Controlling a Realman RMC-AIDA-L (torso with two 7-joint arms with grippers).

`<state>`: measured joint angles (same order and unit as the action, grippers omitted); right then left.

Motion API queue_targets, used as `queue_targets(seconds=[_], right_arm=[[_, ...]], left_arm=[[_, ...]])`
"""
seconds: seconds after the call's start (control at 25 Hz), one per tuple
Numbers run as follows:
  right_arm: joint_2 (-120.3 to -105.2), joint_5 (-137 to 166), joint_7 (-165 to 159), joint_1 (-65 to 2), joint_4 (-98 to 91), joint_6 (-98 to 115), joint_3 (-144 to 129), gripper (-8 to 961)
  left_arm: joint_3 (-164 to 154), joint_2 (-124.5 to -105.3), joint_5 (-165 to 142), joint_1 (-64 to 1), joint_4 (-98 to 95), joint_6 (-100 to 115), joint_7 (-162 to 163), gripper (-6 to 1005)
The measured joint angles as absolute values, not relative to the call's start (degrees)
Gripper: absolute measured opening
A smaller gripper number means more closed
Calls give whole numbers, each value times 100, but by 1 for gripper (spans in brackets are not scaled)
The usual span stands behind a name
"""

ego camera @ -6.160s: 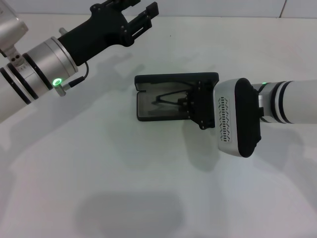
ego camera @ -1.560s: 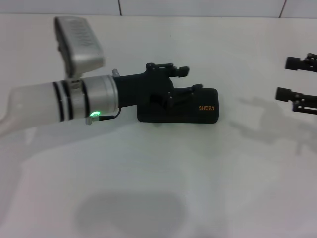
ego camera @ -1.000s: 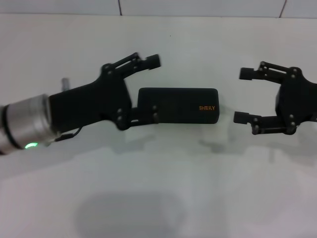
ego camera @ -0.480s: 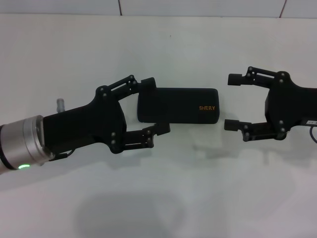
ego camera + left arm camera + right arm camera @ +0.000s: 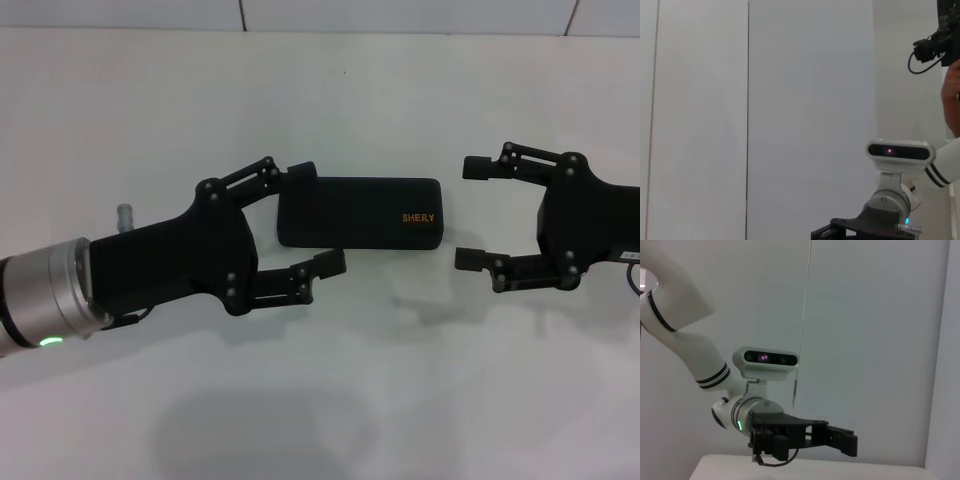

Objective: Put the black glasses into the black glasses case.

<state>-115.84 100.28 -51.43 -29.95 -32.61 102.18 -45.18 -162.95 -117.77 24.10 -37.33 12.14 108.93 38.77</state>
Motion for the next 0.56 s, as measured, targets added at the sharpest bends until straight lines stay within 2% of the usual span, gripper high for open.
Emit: queue_targets(seconds=[0.56], right_arm=[[-11584,10028,-5141,-2968,-3260,10254,-4517,885]], left_arm=[[-16295,-11822,2416,-3700,1213,10897,3876,881]])
